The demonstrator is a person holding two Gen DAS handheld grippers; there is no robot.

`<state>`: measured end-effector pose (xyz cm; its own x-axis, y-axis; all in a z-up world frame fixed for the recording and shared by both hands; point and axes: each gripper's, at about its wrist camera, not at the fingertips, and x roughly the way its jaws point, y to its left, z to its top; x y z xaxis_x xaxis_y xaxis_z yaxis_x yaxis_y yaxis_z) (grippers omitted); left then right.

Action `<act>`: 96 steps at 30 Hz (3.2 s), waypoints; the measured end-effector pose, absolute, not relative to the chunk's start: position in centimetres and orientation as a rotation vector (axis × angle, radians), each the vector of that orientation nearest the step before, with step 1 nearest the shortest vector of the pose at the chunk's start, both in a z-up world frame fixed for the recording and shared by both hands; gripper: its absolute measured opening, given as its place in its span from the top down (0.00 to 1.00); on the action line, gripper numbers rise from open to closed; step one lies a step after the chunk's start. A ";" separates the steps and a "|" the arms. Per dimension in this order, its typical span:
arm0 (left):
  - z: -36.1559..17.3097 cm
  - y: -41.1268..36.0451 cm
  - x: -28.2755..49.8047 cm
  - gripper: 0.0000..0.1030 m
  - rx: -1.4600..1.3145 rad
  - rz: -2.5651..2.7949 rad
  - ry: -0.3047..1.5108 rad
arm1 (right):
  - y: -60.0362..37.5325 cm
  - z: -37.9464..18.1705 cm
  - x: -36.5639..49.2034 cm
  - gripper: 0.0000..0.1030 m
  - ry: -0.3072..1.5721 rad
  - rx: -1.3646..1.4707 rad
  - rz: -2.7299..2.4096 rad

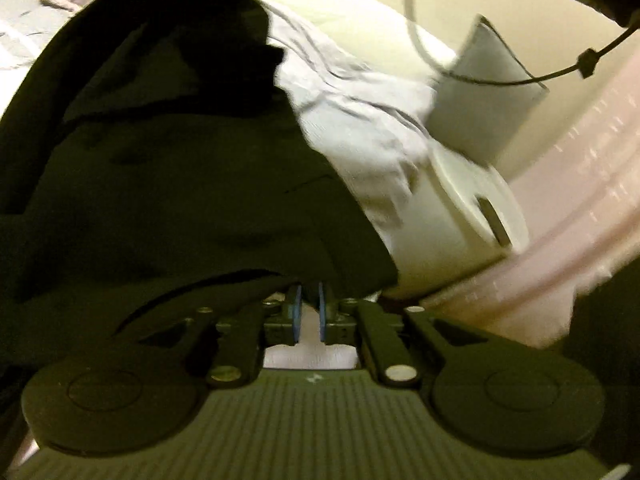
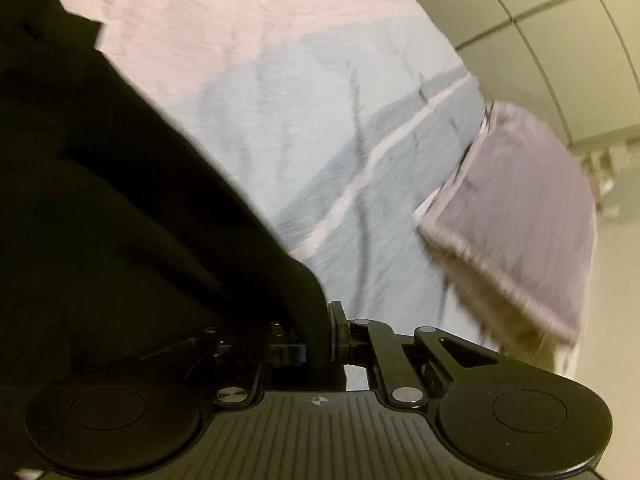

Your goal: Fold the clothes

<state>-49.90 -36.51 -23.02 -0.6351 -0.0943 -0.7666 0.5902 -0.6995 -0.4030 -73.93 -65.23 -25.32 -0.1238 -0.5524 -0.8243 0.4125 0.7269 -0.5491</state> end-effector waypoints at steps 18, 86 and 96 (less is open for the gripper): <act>-28.7 -39.9 -22.3 0.41 1.267 -1.541 0.619 | -51.6 -27.9 -65.7 0.33 1.232 0.188 -0.756; -25.8 -32.9 -4.3 0.97 1.477 -1.767 0.388 | -38.1 -28.6 -62.0 0.97 1.583 -0.004 -0.662; -17.9 -18.5 -8.0 0.97 1.468 -1.610 0.263 | -34.2 -23.4 -65.2 0.97 1.451 -0.083 -0.607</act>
<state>-8.00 -18.50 -17.89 0.1246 -0.4683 -0.8748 0.7224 -0.5616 0.4035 -65.21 -34.22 -23.37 -0.0014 -0.4347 -0.9006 0.3367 0.8478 -0.4098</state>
